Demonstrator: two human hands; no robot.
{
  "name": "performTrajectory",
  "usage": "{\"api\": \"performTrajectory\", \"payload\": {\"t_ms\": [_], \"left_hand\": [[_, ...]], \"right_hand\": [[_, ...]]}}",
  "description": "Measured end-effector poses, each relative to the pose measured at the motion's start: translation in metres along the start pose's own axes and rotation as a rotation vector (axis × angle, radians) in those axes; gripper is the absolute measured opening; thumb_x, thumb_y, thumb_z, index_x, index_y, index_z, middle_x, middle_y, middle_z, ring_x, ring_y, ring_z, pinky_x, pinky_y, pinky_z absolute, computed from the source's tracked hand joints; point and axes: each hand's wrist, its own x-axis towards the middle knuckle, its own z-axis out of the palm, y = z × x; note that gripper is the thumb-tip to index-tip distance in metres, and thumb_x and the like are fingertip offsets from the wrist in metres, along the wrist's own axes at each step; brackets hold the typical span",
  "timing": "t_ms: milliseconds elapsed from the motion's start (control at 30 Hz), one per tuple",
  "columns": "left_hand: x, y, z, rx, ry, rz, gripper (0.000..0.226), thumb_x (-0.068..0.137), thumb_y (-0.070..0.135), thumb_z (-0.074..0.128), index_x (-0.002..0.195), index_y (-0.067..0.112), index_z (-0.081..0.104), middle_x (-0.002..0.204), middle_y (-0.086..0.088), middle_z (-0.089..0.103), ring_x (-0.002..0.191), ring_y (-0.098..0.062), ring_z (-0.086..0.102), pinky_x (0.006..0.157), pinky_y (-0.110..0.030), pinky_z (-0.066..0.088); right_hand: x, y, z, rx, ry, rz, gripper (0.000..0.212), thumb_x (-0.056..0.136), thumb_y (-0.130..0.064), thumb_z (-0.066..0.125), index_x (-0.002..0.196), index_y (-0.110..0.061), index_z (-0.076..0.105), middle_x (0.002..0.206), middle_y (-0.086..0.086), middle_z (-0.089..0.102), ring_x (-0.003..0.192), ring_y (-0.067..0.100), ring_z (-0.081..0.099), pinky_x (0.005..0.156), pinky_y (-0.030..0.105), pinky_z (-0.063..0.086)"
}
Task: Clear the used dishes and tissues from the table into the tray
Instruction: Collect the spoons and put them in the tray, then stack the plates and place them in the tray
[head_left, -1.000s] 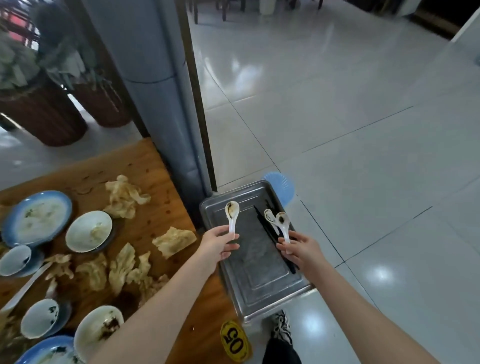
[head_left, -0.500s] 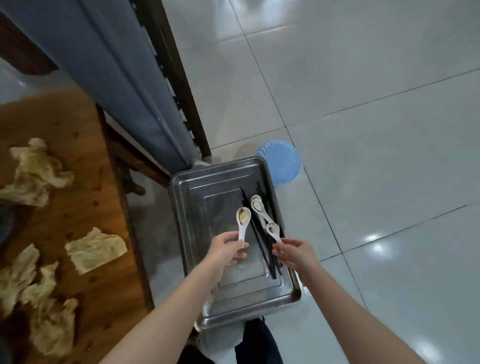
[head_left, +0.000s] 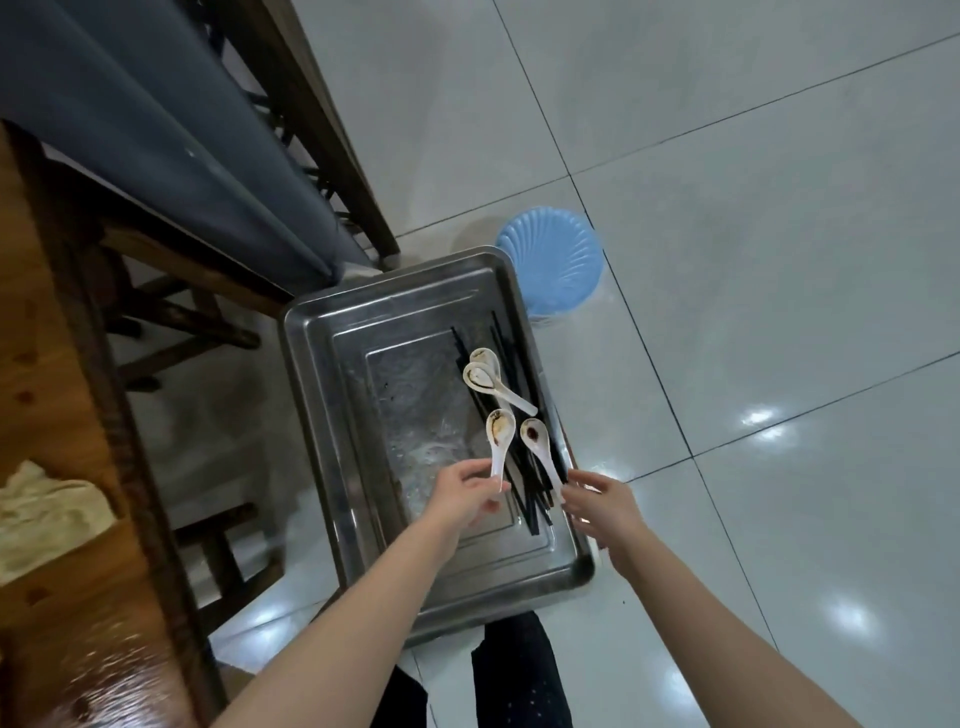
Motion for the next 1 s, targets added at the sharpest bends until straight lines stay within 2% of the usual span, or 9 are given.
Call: {"api": "performTrajectory", "payload": {"t_ms": [67,167,300,400,533,633,800,900,1000], "left_hand": [[0.004,-0.006,0.007,0.007,-0.010,-0.010,0.033,0.092,0.006,0.059,0.125,0.006,0.057,0.095,-0.005,0.071,0.064,-0.007,0.060,0.042,-0.011,0.040],[0.008,-0.013,0.017,0.018,-0.018,-0.019,0.033,0.091,0.008,0.061,0.124,0.009,0.058,0.093,-0.001,0.072,0.061,-0.001,0.063,0.042,-0.008,0.041],[0.010,-0.018,0.031,0.013,-0.007,-0.040,0.033,0.091,0.008,0.061,0.123,0.012,0.057,0.090,0.002,0.071,0.059,-0.004,0.064,0.041,-0.009,0.041],[0.008,-0.020,0.041,0.083,-0.064,-0.032,0.036,0.094,0.015,0.057,0.130,0.013,0.053,0.099,0.003,0.066,0.059,-0.003,0.065,0.044,-0.012,0.043],[-0.004,-0.019,0.043,0.162,-0.118,-0.037,0.042,0.098,0.024,0.051,0.139,0.016,0.046,0.120,0.002,0.056,0.095,-0.011,0.061,0.070,-0.021,0.047],[-0.021,-0.015,0.034,0.184,-0.124,-0.009,0.042,0.098,0.024,0.051,0.138,0.015,0.048,0.132,-0.004,0.055,0.112,-0.017,0.057,0.080,-0.025,0.045],[-0.065,0.008,0.011,0.087,-0.016,0.110,0.041,0.096,0.016,0.055,0.136,0.009,0.049,0.126,-0.011,0.059,0.099,-0.015,0.058,0.077,-0.022,0.046],[-0.100,0.023,-0.015,0.030,0.007,0.162,0.041,0.095,0.019,0.058,0.135,0.017,0.049,0.112,-0.001,0.061,0.095,-0.015,0.061,0.068,-0.022,0.047],[-0.134,0.034,-0.048,-0.060,0.057,0.222,0.044,0.093,0.022,0.061,0.135,0.023,0.049,0.109,0.005,0.060,0.094,-0.012,0.062,0.067,-0.023,0.046]], "right_hand": [[-0.001,0.003,-0.014,-0.016,0.023,0.000,0.035,0.084,-0.007,0.066,0.118,-0.008,0.061,0.103,0.013,0.068,0.082,0.019,0.066,0.070,0.028,0.050],[-0.003,0.009,-0.035,0.003,0.031,0.005,0.033,0.082,-0.009,0.071,0.113,-0.010,0.060,0.091,0.010,0.071,0.078,0.017,0.069,0.064,0.026,0.053],[-0.004,0.018,-0.061,-0.010,0.061,-0.003,0.032,0.086,-0.011,0.067,0.117,-0.013,0.062,0.102,0.009,0.069,0.088,0.020,0.069,0.085,0.036,0.050],[-0.009,0.020,-0.073,-0.001,0.060,-0.011,0.031,0.085,-0.011,0.068,0.115,-0.015,0.062,0.105,0.011,0.068,0.091,0.022,0.069,0.088,0.038,0.050],[-0.022,0.018,-0.079,0.007,0.045,-0.023,0.030,0.084,-0.010,0.068,0.114,-0.015,0.062,0.104,0.011,0.069,0.091,0.024,0.069,0.093,0.042,0.049],[-0.037,0.010,-0.076,0.012,0.025,-0.043,0.032,0.085,-0.009,0.067,0.116,-0.012,0.061,0.104,0.012,0.069,0.093,0.026,0.068,0.093,0.042,0.049],[-0.074,-0.023,-0.063,-0.026,-0.049,-0.124,0.030,0.087,-0.008,0.064,0.116,-0.012,0.060,0.101,0.010,0.070,0.091,0.024,0.068,0.085,0.038,0.049],[-0.102,-0.052,-0.048,-0.055,-0.085,-0.192,0.029,0.085,-0.008,0.066,0.113,-0.012,0.061,0.098,0.012,0.071,0.087,0.023,0.068,0.075,0.035,0.050],[-0.131,-0.079,-0.027,-0.078,-0.119,-0.265,0.026,0.086,-0.006,0.064,0.111,-0.010,0.062,0.095,0.014,0.069,0.082,0.023,0.063,0.060,0.027,0.045]]}}
